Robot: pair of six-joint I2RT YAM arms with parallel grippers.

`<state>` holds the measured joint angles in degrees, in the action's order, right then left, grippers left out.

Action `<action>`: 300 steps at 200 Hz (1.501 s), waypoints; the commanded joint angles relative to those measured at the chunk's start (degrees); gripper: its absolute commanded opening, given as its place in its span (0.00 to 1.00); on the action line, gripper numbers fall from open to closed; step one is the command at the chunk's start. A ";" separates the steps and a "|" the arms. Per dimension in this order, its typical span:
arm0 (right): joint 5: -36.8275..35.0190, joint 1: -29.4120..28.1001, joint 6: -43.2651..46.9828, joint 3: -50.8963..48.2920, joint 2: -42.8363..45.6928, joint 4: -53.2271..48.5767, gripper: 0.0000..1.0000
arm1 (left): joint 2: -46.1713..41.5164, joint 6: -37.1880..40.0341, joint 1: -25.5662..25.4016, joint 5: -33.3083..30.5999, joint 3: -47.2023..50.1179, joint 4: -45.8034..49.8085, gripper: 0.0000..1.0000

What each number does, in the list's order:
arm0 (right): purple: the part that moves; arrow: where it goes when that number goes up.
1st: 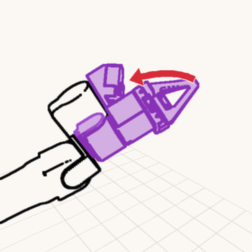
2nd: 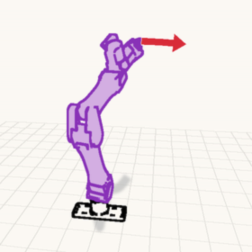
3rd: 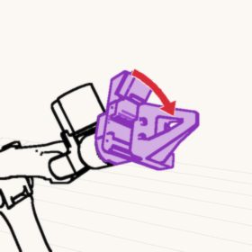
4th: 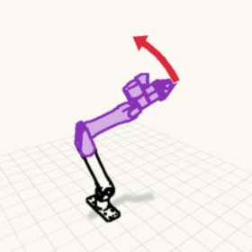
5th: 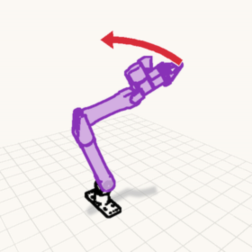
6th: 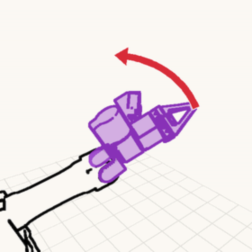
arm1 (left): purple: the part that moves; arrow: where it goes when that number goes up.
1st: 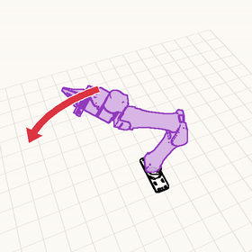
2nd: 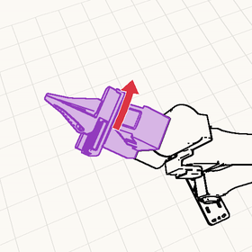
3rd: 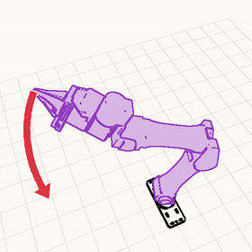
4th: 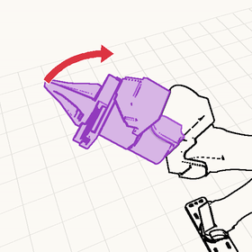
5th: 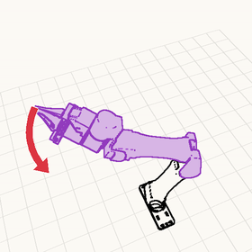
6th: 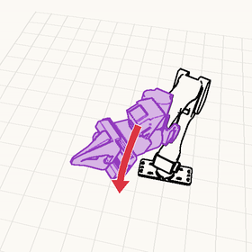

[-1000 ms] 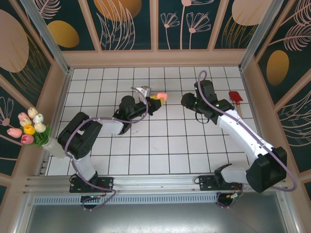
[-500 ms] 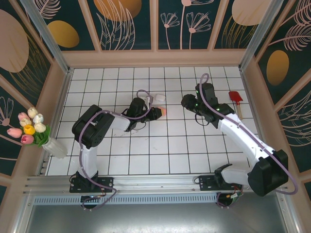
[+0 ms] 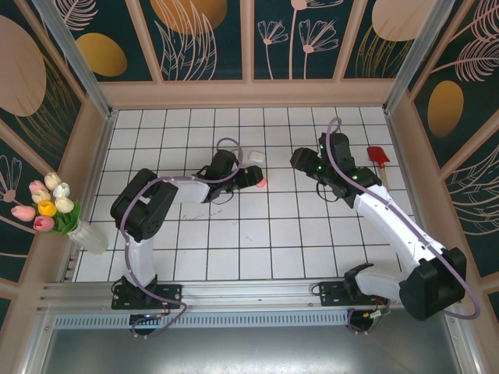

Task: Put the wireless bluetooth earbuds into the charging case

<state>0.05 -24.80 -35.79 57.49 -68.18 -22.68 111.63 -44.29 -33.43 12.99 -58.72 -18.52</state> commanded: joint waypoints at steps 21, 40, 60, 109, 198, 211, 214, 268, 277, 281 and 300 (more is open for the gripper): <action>-1.85 4.39 2.32 2.07 3.89 -1.49 0.99 | -11.62 4.17 5.22 -11.42 1.37 18.36 0.99; -7.02 6.11 4.87 2.04 4.27 -0.87 0.99 | -19.12 7.72 7.41 -15.49 2.65 19.41 0.98; -16.85 6.80 8.48 -0.05 4.20 2.12 0.99 | -26.99 15.94 7.85 -24.55 6.02 16.52 0.98; -27.61 12.90 20.51 -17.07 4.58 27.42 0.99 | -42.27 47.92 8.39 -45.30 28.91 -19.99 0.98; -16.84 20.43 36.12 -41.43 -2.32 70.92 0.99 | -28.17 53.00 17.81 -39.93 48.22 -59.72 0.99; -13.94 21.56 35.47 -44.48 -3.32 77.23 0.99 | -28.30 51.13 19.42 -38.50 48.05 -58.29 0.99; -13.21 21.74 35.44 -45.01 -3.77 78.19 0.99 | -28.73 50.64 20.06 -37.35 48.06 -57.80 0.99; -1.20 23.83 37.94 -47.17 -17.85 98.18 0.99 | -26.35 44.33 30.23 -17.94 50.18 -61.97 0.99; -1.20 24.56 37.35 -46.92 -20.80 100.62 0.99 | -24.82 43.53 31.12 -16.95 48.95 -61.59 0.99; 0.34 25.11 36.91 -46.18 -20.63 98.46 0.99 | -24.76 43.11 31.92 -15.61 48.35 -60.57 0.99; 5.40 28.16 34.72 -43.63 -20.15 92.80 0.99 | -24.32 41.29 34.52 -10.76 45.80 -56.04 0.99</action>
<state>-2.24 0.34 0.45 11.16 -88.23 66.52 86.35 0.67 -1.54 -7.20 -9.82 -75.75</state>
